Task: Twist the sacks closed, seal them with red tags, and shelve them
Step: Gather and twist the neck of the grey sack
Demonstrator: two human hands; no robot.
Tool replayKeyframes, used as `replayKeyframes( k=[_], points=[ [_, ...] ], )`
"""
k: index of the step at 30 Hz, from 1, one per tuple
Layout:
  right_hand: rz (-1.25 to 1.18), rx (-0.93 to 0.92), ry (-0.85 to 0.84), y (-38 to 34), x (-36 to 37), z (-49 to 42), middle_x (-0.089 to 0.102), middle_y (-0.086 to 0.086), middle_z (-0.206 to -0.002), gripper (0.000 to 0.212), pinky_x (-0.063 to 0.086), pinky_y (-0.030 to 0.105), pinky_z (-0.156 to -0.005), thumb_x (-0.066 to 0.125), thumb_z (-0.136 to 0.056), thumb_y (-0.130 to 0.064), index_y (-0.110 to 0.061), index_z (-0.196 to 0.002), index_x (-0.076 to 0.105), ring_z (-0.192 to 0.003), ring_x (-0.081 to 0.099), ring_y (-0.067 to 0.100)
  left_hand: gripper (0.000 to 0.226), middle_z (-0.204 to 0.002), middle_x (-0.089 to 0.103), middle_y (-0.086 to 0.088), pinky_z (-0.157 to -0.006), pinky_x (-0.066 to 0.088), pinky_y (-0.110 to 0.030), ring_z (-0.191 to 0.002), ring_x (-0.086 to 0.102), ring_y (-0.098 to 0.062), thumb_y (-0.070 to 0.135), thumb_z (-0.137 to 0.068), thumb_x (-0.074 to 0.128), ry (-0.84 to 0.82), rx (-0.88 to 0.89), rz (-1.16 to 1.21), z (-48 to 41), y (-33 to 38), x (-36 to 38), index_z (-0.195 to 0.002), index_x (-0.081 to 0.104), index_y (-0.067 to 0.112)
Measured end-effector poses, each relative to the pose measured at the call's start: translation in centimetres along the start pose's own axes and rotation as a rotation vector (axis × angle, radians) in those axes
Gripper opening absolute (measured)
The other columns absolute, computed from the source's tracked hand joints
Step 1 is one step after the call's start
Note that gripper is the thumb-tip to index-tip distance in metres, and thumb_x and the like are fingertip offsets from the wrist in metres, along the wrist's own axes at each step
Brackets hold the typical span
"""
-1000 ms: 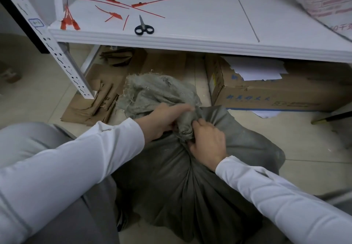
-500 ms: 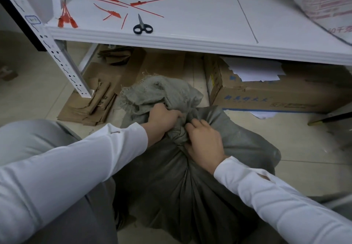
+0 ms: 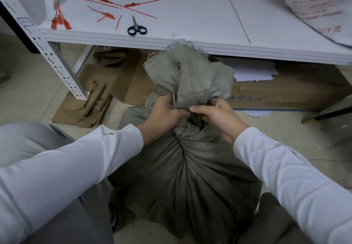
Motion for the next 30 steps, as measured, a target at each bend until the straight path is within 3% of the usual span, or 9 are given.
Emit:
replayKeyframes(
  k=[5,8,11,16,19,22,25,27,30],
  points=[
    [-0.147,0.062,-0.063,-0.2,0.3,0.3,0.066,0.015,-0.122,0.041,0.051,0.039,-0.099,0.062,-0.086,0.007,0.004,-0.126,0.055,-0.114,0.063,0.026,0.037,-0.111,0.070,-0.003,-0.090,0.053,-0.024,-0.105,0.066,-0.011,0.002,-0.079,0.074,-0.213,0.090,-0.123,-0.4,0.2,-0.6,-0.115,0.065,0.001],
    [-0.140,0.065,-0.059,-0.3,0.0,0.8,0.070,0.014,-0.114,0.029,0.051,0.035,-0.097,0.065,-0.083,0.007,0.003,-0.112,0.063,-0.109,0.066,0.024,0.038,-0.114,0.069,-0.004,-0.090,0.052,-0.024,-0.106,0.065,-0.010,0.003,-0.081,0.072,-0.319,0.094,-0.174,-0.6,0.3,-0.8,-0.118,0.063,0.002],
    [-0.157,0.047,0.047,-0.2,-0.3,0.9,0.071,0.010,-0.110,0.029,0.052,0.034,-0.097,0.074,-0.076,0.005,-0.003,-0.104,0.065,-0.105,0.067,0.021,0.040,-0.113,0.069,-0.005,-0.091,0.053,-0.026,-0.105,0.066,-0.012,0.003,-0.080,0.073,-0.342,0.076,-0.165,-0.8,0.4,-0.7,-0.119,0.062,0.002],
    [-0.132,0.015,0.200,0.1,0.3,0.2,0.070,0.003,-0.113,0.038,0.049,0.034,-0.100,0.082,-0.070,-0.002,-0.010,-0.103,0.066,-0.109,0.064,0.019,0.043,-0.103,0.068,0.008,-0.083,0.051,-0.017,-0.100,0.064,-0.004,0.012,-0.075,0.080,-0.234,0.044,-0.225,-0.9,0.9,-0.3,-0.115,0.064,0.011],
    [-0.128,-0.018,0.263,0.1,0.6,0.0,0.070,-0.002,-0.109,0.037,0.051,0.023,-0.085,0.084,-0.069,-0.005,-0.013,-0.101,0.066,-0.101,0.063,0.014,0.048,-0.098,0.063,0.012,-0.068,0.045,-0.006,-0.095,0.062,-0.006,0.023,-0.071,0.084,-0.084,0.020,-0.358,-0.6,1.2,-0.1,-0.113,0.062,0.015],
    [-0.050,-0.044,0.382,0.3,1.1,-0.4,0.069,-0.001,-0.113,0.058,0.052,0.030,-0.093,0.088,-0.056,-0.021,-0.011,-0.109,0.068,-0.104,0.063,0.015,0.056,-0.101,0.053,0.003,-0.062,0.043,-0.018,-0.087,0.055,-0.009,0.036,-0.067,0.082,0.146,0.139,-0.522,0.5,1.3,0.0,-0.103,0.042,0.018],
    [0.106,-0.100,0.459,0.2,1.8,-0.9,0.066,-0.002,-0.115,0.072,0.049,0.038,-0.100,0.080,-0.048,-0.035,-0.014,-0.115,0.065,-0.109,0.061,0.018,0.061,-0.109,0.046,-0.005,-0.073,0.050,-0.034,-0.094,0.053,-0.017,0.037,-0.070,0.077,0.114,0.289,-0.607,2.0,1.2,0.9,-0.111,0.038,0.014],
    [0.250,-0.137,0.467,0.1,2.3,-1.0,0.065,0.001,-0.114,0.056,0.048,0.040,-0.100,0.077,-0.059,-0.029,-0.013,-0.112,0.065,-0.110,0.059,0.022,0.067,-0.114,0.045,-0.006,-0.082,0.049,-0.038,-0.104,0.049,-0.021,0.039,-0.071,0.076,0.083,0.299,-0.750,2.4,0.8,1.2,-0.119,0.040,0.010],
    [0.384,-0.250,0.478,-0.2,3.1,-0.7,0.069,0.005,-0.090,0.017,0.053,0.044,-0.089,0.073,-0.066,-0.016,-0.011,-0.081,0.067,-0.096,0.063,0.024,0.063,-0.111,0.047,-0.006,-0.077,0.046,-0.035,-0.105,0.047,-0.023,0.044,-0.072,0.074,0.119,0.276,-0.887,2.2,0.4,1.2,-0.114,0.042,0.010]
  ],
)
Point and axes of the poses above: each hand's wrist, its own z-axis away from the middle knuckle, its own x-axis out of the palm, y = z × x, the point moved 1 cm from there along -z, towards the middle knuckle
